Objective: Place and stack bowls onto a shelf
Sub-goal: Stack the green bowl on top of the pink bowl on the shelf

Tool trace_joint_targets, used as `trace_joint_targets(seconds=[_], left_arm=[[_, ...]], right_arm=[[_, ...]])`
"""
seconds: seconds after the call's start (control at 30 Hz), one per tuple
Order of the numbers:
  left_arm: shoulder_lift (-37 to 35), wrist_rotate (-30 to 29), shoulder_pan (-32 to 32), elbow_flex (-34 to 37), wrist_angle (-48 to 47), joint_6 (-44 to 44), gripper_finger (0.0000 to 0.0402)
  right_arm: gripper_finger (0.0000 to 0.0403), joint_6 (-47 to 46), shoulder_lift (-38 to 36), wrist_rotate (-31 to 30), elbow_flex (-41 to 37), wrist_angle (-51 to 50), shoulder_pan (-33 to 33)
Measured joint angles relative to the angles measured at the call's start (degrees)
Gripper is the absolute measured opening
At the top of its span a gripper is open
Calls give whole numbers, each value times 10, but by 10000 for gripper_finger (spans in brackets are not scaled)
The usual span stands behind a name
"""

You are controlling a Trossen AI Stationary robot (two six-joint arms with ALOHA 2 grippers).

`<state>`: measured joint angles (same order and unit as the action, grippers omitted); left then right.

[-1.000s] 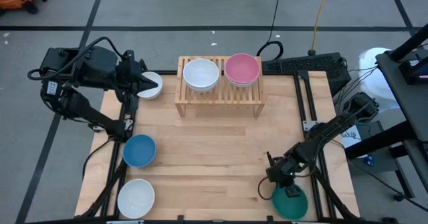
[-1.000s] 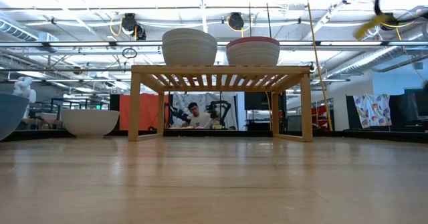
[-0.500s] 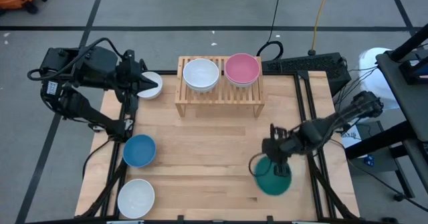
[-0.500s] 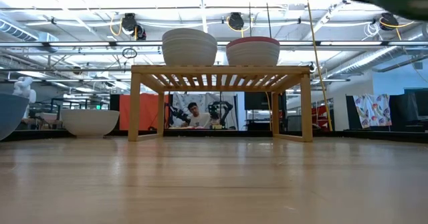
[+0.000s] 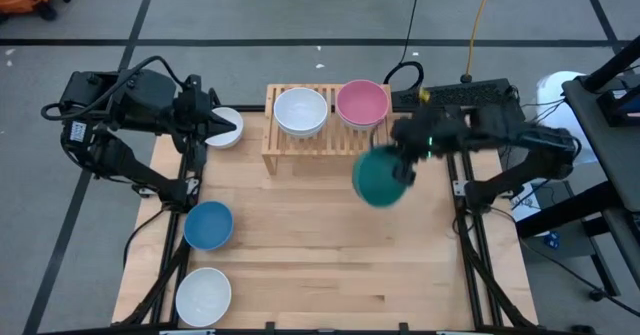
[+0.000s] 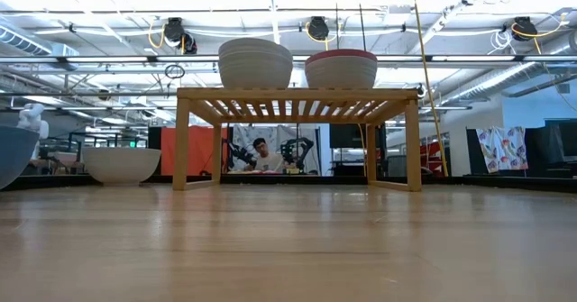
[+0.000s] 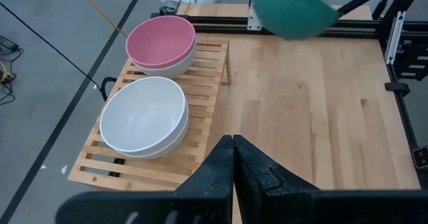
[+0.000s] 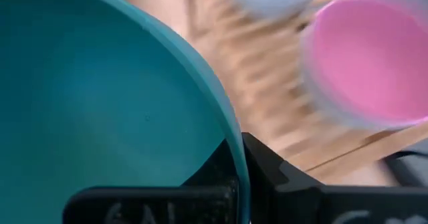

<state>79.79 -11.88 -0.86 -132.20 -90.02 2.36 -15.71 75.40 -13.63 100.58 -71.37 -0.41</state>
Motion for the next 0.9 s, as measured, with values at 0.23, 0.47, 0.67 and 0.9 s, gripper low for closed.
trace_joint_targets(seconds=[0.23, 0.47, 0.67, 0.9], left_arm=[[0, 0, 0, 0, 0, 8, 3], [0, 0, 0, 0, 0, 12, 3], [0, 0, 0, 0, 0, 24, 3], [0, 0, 0, 0, 0, 38, 3]], right_arm=[[0, 140, 52, 46, 122, 10, -119], [0, 231, 132, 133, 240, 56, -198], [0, 274, 192, 199, 306, 67, -231], [0, 291, 217, 197, 313, 50, -294]])
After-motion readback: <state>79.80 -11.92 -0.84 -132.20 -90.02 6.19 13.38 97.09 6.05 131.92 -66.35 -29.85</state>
